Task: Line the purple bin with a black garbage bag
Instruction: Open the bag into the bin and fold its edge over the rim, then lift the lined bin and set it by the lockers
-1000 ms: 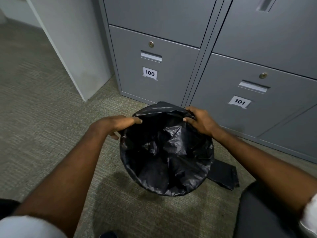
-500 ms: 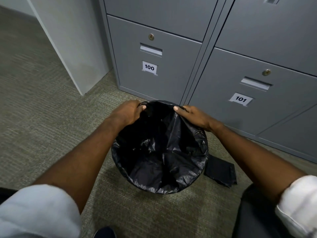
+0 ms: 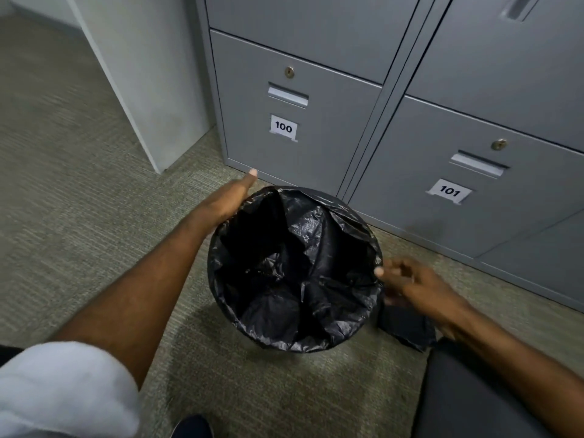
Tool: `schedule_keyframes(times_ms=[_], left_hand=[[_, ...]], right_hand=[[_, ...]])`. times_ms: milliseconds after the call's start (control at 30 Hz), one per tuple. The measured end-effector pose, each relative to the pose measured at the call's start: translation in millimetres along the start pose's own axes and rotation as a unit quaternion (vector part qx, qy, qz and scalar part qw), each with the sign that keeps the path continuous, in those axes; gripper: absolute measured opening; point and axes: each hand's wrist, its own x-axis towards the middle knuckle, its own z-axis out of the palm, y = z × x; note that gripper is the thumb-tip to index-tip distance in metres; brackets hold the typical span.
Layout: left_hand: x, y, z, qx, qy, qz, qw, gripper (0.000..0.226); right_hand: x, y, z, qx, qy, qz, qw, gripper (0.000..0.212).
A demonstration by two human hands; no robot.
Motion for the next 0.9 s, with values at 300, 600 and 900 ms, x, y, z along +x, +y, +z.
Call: schedule_keyframes(times_ms=[300, 600, 900], left_hand=[[-35, -48, -37, -0.067, -0.053, -0.174, 0.981, 0.03], [-67, -22, -76, -0.163, -0.019, -0.175, 0.971, 0.032], [-98, 74, -199, -0.132, 0.082, -0.13, 0.979, 0.029]], right_hand=[[-13, -2, 31, 0.304, -0.012, 0.055, 0.951, 0.019], [-9, -37, 18, 0.31, -0.018, 0.01, 0.95, 0.018], [14, -173, 31, 0.386, -0.086, -0.064, 0.916, 0.01]])
